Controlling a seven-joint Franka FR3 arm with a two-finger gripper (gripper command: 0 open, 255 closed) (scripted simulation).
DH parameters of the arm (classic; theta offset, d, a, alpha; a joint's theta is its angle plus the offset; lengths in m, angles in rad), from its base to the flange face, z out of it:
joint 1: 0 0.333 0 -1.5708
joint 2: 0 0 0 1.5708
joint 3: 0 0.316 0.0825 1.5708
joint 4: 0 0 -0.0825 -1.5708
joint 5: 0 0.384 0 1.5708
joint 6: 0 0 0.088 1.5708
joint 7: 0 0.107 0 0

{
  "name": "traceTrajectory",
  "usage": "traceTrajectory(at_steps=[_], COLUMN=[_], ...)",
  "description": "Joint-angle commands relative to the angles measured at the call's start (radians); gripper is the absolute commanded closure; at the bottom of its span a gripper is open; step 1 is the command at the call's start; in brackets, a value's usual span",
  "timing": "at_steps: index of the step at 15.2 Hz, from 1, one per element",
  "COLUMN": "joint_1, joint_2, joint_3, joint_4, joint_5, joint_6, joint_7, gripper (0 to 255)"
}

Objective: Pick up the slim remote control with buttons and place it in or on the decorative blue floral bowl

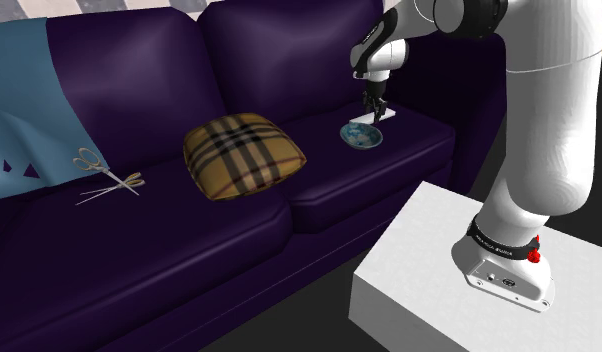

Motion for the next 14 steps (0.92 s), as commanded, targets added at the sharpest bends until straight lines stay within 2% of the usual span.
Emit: traceTrajectory(at_steps=[1, 14], joint_1=[0.003, 0.032], joint_2=[-0.008, -0.1], joint_3=[-0.004, -0.04], joint_4=[0.003, 0.075], joint_5=[-0.007, -0.088], joint_6=[-0.01, -0.152], joint_7=[0.005, 0.058], gripper=[255, 255])
